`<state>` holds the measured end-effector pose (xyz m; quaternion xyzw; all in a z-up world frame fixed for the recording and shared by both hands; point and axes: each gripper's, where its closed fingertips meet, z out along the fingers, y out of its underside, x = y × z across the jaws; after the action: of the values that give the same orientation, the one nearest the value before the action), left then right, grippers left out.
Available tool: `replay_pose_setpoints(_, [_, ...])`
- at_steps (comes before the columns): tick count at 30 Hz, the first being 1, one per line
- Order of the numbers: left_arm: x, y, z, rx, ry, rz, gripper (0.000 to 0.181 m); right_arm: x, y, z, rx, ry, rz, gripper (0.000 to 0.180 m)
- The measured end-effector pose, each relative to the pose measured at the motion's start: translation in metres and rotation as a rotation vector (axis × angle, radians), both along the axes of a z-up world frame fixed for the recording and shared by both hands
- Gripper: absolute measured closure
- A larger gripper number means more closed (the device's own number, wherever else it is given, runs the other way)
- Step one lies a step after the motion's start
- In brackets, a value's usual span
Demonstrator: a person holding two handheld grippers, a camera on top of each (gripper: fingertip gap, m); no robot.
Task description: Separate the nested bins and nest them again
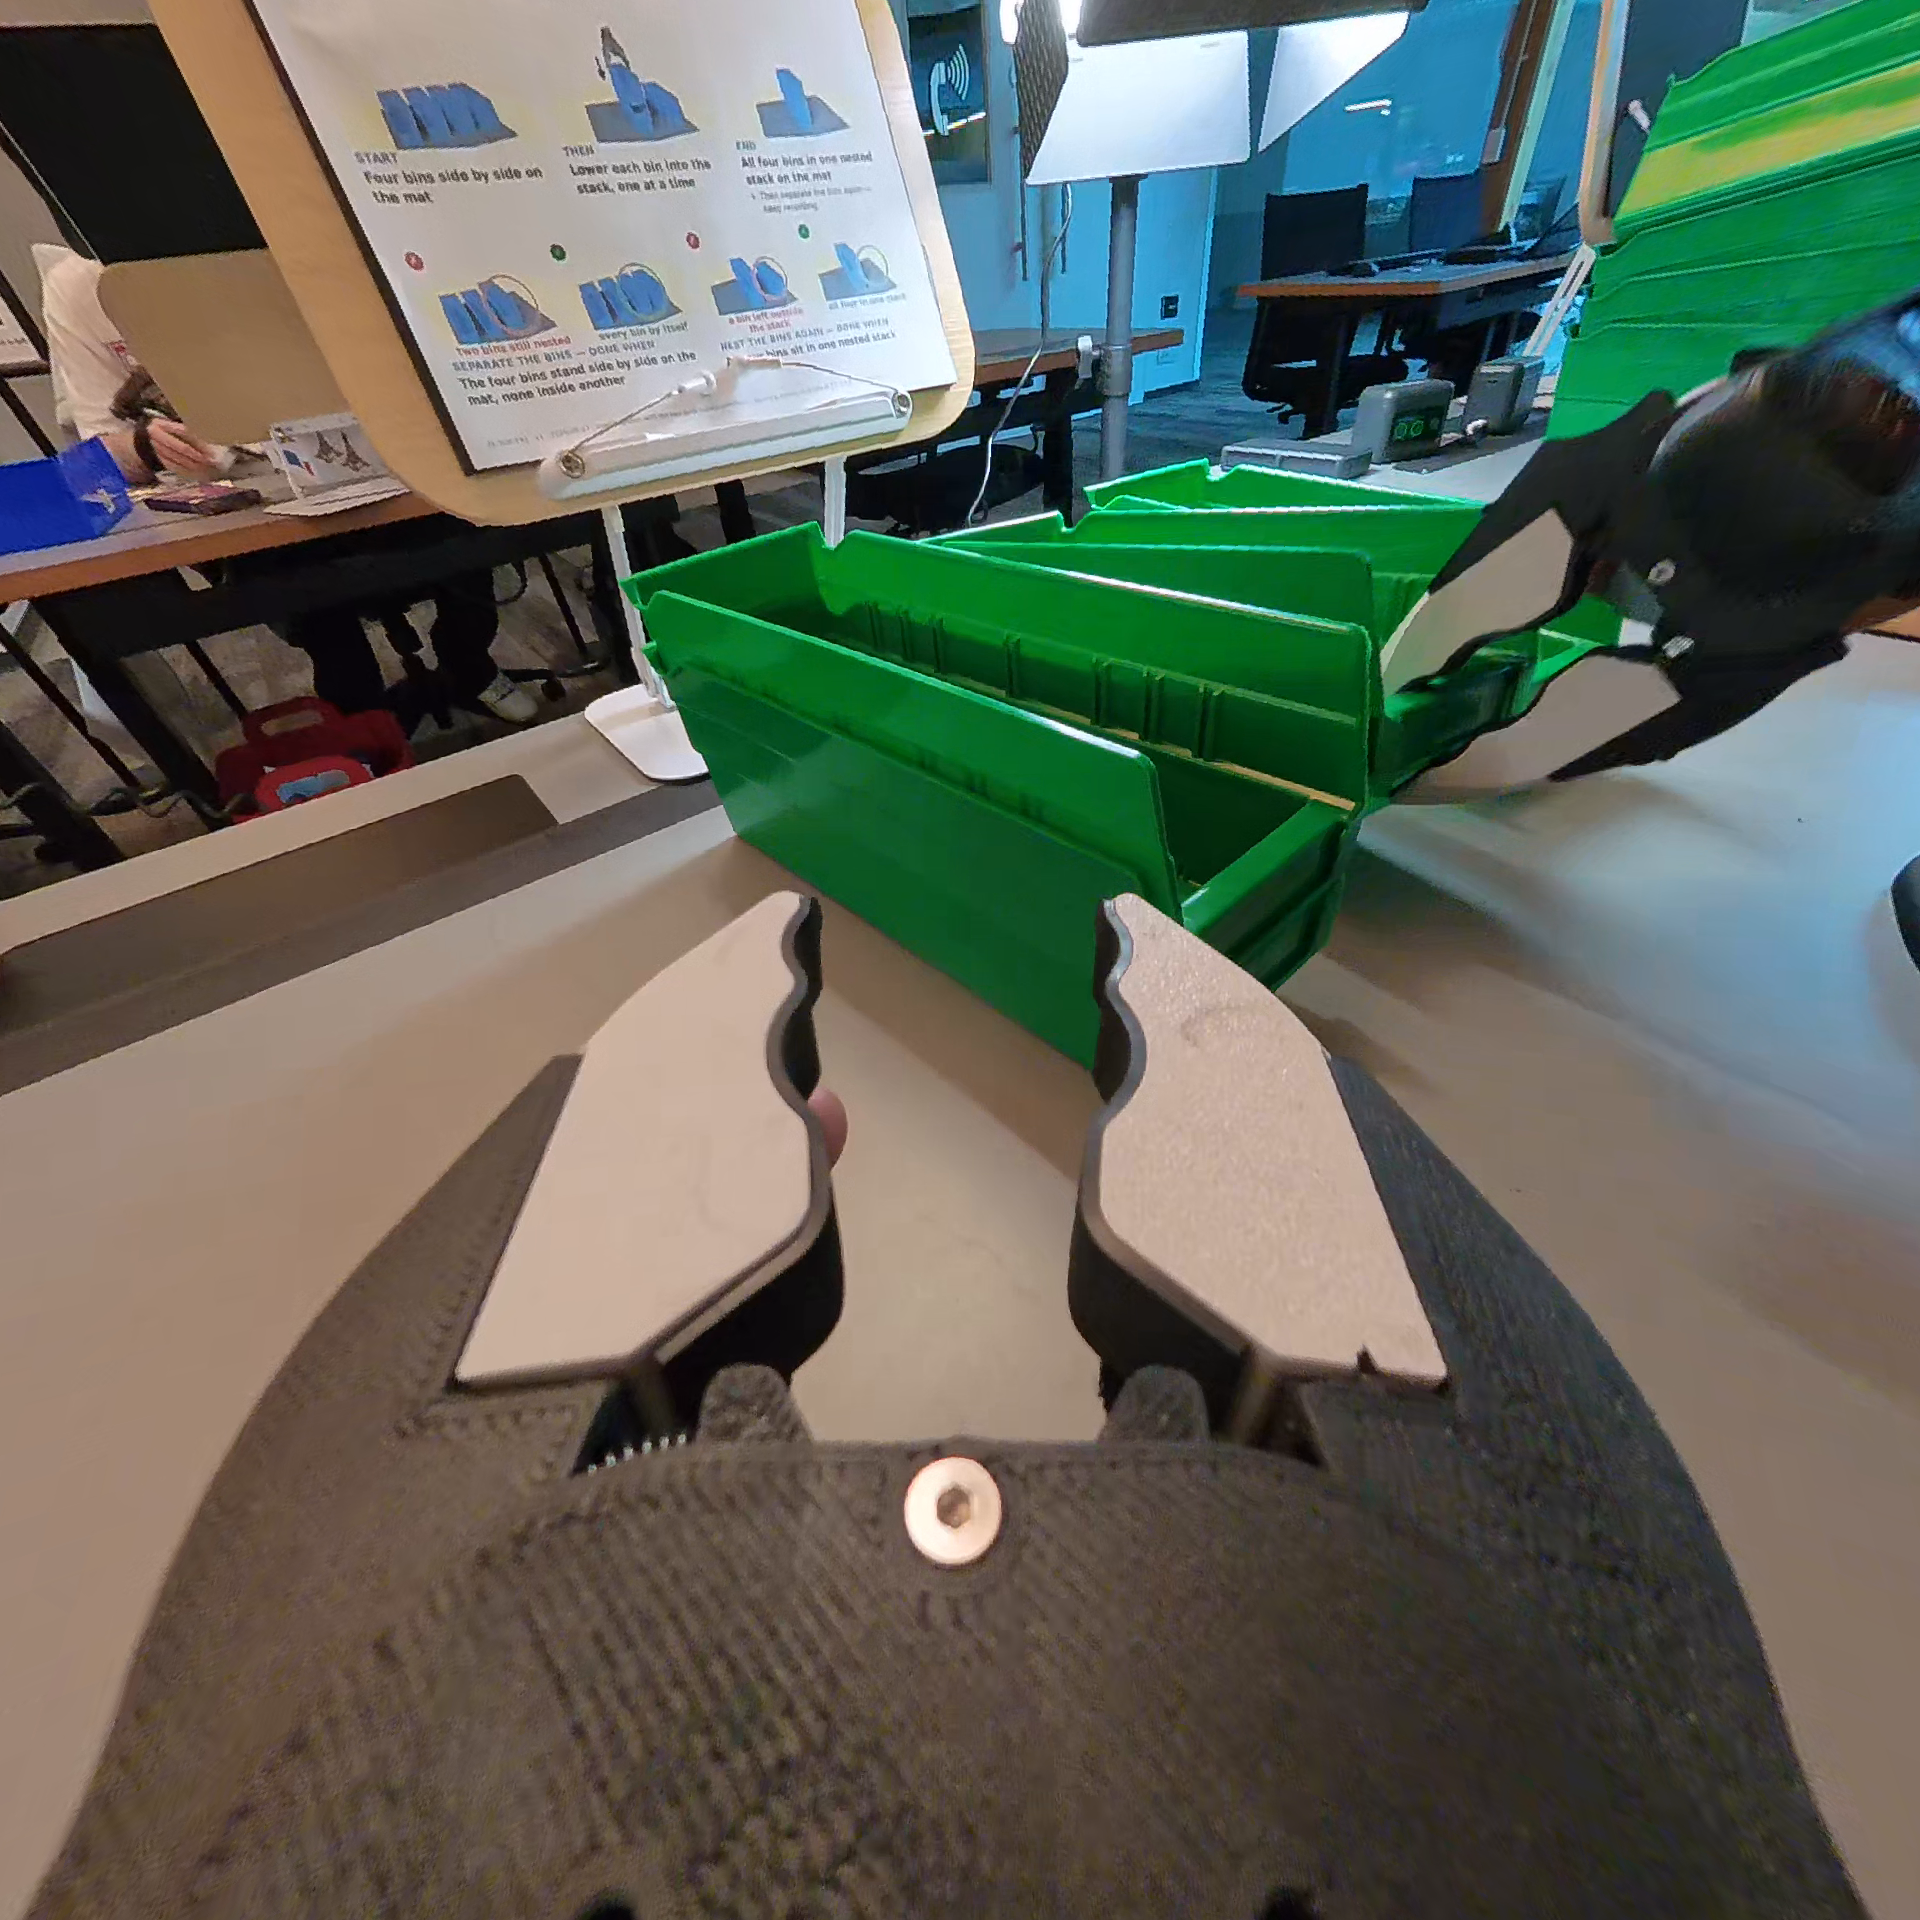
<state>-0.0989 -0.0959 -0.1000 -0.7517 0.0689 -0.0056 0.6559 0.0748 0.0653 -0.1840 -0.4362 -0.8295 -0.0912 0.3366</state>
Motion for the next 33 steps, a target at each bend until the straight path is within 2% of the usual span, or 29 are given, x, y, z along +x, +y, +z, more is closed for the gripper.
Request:
replay_pose_setpoints(11, [0.004, 0.002, -0.008, -0.023, 0.016, -0.012, 0.131, -0.009, 0.016, -0.036, 0.068, 0.002, -0.016, 0.148])
replay_pose_setpoints(15, [0.007, 0.005, -0.012, -0.041, 0.024, -0.021, 0.131, -0.015, -0.014, 0.007, -0.111, 0.249, -0.021, 0.132])
replay_pose_setpoints(18, [0.017, 0.009, -0.010, -0.055, 0.069, -0.067, 0.136, -0.008, -0.043, 0.054, -0.302, 0.500, -0.025, 0.130])
replay_pose_setpoints(20, [0.032, 0.013, -0.004, -0.061, 0.132, -0.129, 0.143, 0.000, -0.054, 0.073, -0.408, 0.655, -0.049, 0.131])
replay_pose_setpoints(22, [0.056, 0.019, 0.002, -0.087, 0.222, -0.225, 0.149, 0.007, -0.059, 0.076, -0.477, 0.748, -0.086, 0.134])
replay_pose_setpoints(27, [0.110, 0.045, 0.006, -0.236, 0.569, -0.399, 0.152, 0.002, -0.066, 0.042, -0.520, 0.778, -0.118, 0.136])
replay_pose_setpoints(33, [0.118, 0.074, -0.050, -0.699, 0.834, -0.484, 0.147, -0.012, -0.074, 0.020, -0.574, 0.823, -0.113, 0.137])
